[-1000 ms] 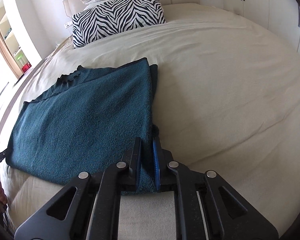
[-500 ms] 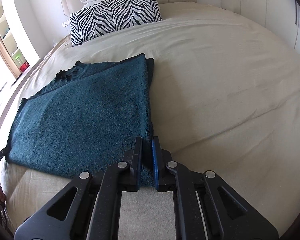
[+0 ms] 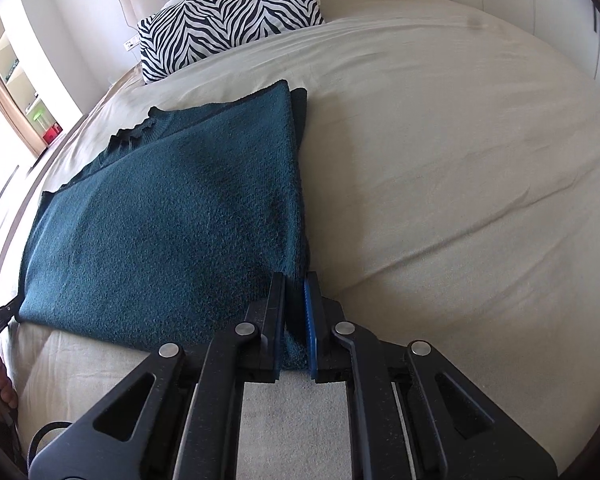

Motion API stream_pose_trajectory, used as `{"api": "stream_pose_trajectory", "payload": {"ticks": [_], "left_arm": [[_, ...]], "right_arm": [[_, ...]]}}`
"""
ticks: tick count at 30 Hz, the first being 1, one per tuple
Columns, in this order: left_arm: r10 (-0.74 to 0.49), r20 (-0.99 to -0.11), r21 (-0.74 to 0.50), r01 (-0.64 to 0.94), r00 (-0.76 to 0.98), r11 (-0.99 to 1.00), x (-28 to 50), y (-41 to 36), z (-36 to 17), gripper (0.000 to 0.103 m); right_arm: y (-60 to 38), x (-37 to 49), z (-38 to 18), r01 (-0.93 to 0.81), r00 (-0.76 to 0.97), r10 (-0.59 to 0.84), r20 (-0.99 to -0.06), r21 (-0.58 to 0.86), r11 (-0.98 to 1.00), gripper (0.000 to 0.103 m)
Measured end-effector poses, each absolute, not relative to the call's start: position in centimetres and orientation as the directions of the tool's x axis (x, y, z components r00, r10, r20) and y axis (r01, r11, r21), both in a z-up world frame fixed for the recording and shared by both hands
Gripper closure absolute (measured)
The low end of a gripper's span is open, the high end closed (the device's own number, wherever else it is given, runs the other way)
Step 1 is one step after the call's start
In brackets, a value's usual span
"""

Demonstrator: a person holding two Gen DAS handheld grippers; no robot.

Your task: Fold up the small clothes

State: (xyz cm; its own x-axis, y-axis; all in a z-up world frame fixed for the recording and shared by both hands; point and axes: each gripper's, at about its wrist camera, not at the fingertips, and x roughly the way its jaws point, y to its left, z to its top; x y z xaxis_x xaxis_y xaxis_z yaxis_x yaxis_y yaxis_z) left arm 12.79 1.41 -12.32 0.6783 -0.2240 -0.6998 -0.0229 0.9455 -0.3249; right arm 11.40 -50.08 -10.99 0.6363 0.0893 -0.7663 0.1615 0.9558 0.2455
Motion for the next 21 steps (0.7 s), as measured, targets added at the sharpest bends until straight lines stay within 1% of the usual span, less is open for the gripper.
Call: {"api": "stream_pose_trajectory", "payload": {"ticks": [2, 3, 4, 6, 7, 9, 10, 11, 13, 14, 16, 19, 21], "left_arm": [[-0.221, -0.703, -0.318, -0.021, 0.676, 0.948, 12.7, 1.3, -12.3, 0.094], [-0.221, -0.701, -0.314, -0.014, 0.678, 0.949, 12.6, 1.2, -12.0, 0.093], [-0.210, -0.702, -0.297, -0.012, 0.681, 0.955, 12.4, 1.0, -11.7, 0.091], [-0.161, -0.704, -0.242, -0.021, 0.692, 0.970, 11.7, 0.7, -10.5, 0.087], [-0.134, -0.698, -0.215, -0.028, 0.704, 0.976, 11.4, 0.6, -9.8, 0.085], [-0.091, -0.672, -0.180, -0.043, 0.735, 0.983, 11.0, 0.4, -8.0, 0.082], [-0.085, -0.656, -0.170, -0.037, 0.750, 0.985, 11.1, 0.2, -7.1, 0.080], [-0.077, -0.645, -0.150, -0.027, 0.760, 0.988, 11.6, -0.2, -6.3, 0.079], [-0.072, -0.629, -0.102, 0.009, 0.774, 0.995, 13.4, -2.0, -5.0, 0.071], [-0.070, -0.621, -0.080, 0.026, 0.781, 0.996, 14.5, -3.0, -4.6, 0.069], [-0.058, -0.601, -0.022, 0.056, 0.797, 0.998, 17.1, -5.4, -4.1, 0.062], [-0.026, -0.590, 0.056, 0.073, 0.807, 0.996, 21.6, -8.5, -4.2, 0.056], [0.006, -0.602, 0.084, 0.056, 0.799, 0.995, 24.7, -9.5, -5.0, 0.054]], "right_arm": [[-50.4, 11.3, -10.8, 0.163, 0.642, 0.103, -0.760, 0.267, 0.950, 0.092], [-50.7, 11.1, -10.6, 0.174, 0.642, 0.103, -0.759, 0.276, 0.945, 0.086], [-51.1, 10.8, -10.2, 0.197, 0.643, 0.092, -0.760, 0.280, 0.939, 0.081], [-52.1, 10.0, -9.2, 0.243, 0.671, 0.061, -0.739, 0.297, 0.924, 0.047], [-52.7, 9.5, -8.3, 0.260, 0.698, 0.039, -0.715, 0.303, 0.917, 0.044], [-53.3, 9.1, -6.6, 0.261, 0.734, 0.027, -0.678, 0.318, 0.911, 0.043], [-53.3, 9.4, -5.9, 0.240, 0.748, 0.055, -0.662, 0.347, 0.907, 0.043], [-53.1, 10.0, -5.3, 0.210, 0.756, 0.099, -0.647, 0.384, 0.899, 0.043], [-51.9, 12.1, -4.2, 0.123, 0.756, 0.205, -0.622, 0.442, 0.888, 0.043], [-50.9, 13.4, -3.7, 0.077, 0.754, 0.260, -0.603, 0.474, 0.877, 0.043], [-48.8, 16.4, -3.3, -0.008, 0.739, 0.378, -0.557, 0.555, 0.832, 0.043], [-44.9, 21.4, -3.6, -0.087, 0.690, 0.498, -0.525, 0.623, 0.778, 0.043], [-42.5, 24.5, -4.1, -0.114, 0.660, 0.556, -0.505, 0.665, 0.739, 0.043]]}}
